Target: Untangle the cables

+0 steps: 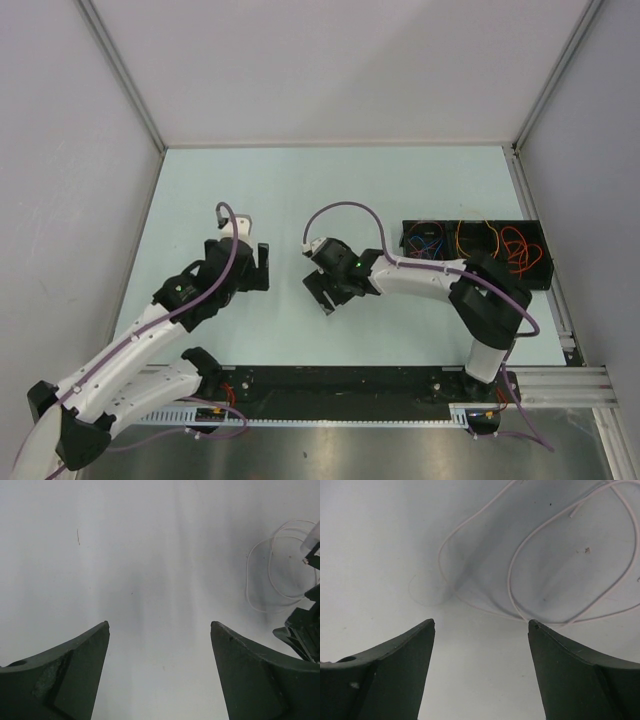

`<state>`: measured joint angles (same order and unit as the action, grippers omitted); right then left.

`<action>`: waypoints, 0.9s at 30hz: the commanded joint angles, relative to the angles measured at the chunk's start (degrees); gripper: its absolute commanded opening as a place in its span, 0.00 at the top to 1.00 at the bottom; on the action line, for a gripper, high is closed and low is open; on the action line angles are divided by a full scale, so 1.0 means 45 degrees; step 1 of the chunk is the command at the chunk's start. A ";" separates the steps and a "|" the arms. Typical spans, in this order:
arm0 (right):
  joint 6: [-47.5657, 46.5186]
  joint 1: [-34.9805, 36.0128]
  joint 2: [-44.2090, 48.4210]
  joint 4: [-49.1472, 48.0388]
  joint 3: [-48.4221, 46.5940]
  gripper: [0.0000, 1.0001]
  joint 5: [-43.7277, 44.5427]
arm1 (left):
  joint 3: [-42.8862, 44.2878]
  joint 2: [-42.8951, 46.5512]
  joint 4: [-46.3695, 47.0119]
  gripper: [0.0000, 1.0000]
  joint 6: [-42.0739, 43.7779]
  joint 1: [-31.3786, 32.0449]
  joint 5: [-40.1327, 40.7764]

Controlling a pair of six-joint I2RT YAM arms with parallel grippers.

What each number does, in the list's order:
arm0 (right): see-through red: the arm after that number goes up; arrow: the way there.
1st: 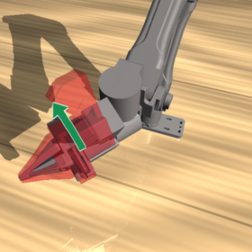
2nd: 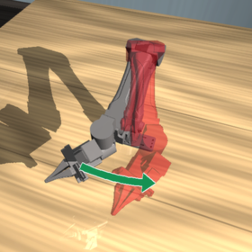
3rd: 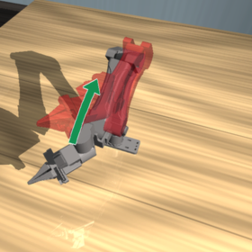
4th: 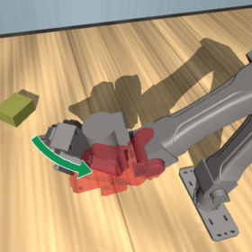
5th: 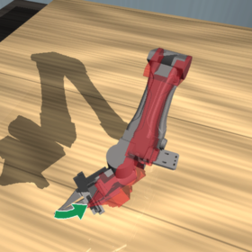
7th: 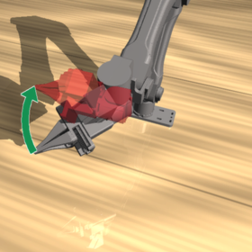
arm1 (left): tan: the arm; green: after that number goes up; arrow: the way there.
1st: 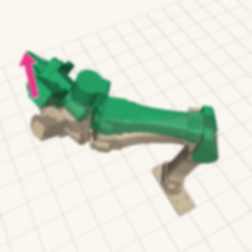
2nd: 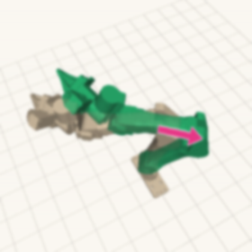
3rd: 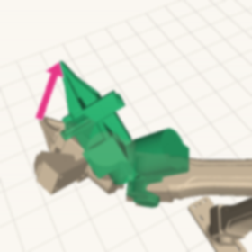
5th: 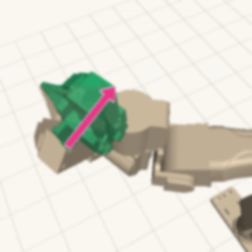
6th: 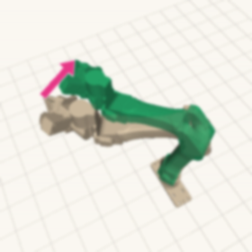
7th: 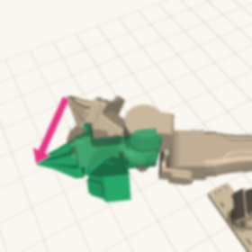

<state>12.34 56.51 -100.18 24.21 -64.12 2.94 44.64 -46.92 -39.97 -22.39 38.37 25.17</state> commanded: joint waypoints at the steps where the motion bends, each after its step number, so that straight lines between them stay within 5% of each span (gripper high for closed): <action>1: -0.0730 0.0001 -0.0646 -0.0047 -0.0712 0.21 0.0928 | -0.0077 0.0015 0.0326 0.13 0.0347 -0.0128 -0.0222; 13: -0.1121 0.0059 -0.1877 -0.0126 -0.1493 0.27 0.1437 | -0.0135 -0.0082 0.0463 0.14 0.0484 -0.0343 -0.0612; 14: -0.1121 0.0059 -0.1936 -0.0087 -0.1533 0.34 0.1398 | -0.0116 -0.0063 0.0463 0.14 0.0503 -0.0362 -0.0593; 15: -0.1063 0.0059 -0.2014 -0.0009 -0.1572 0.51 0.1378 | -0.0116 -0.0082 0.0463 0.14 0.0503 -0.0382 -0.0593; 20: -0.0867 0.0040 -0.2249 0.0265 -0.1592 0.80 0.0520 | -0.0116 -0.0082 0.0463 0.13 0.0503 -0.0441 -0.0574; 22: -0.0731 0.0040 -0.2482 0.0421 -0.1592 1.00 0.0169 | -0.0116 -0.0082 0.0463 0.14 0.0523 -0.0460 -0.0573; 27: -0.0613 0.0040 -0.2388 0.0207 -0.1592 1.00 -0.0301 | -0.0116 -0.0082 0.0463 0.14 0.0542 -0.0519 -0.0612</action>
<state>8.97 56.53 -109.19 23.99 -71.24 4.25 44.21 -47.37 -38.89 -21.34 36.67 22.74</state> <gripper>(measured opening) 0.011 0.865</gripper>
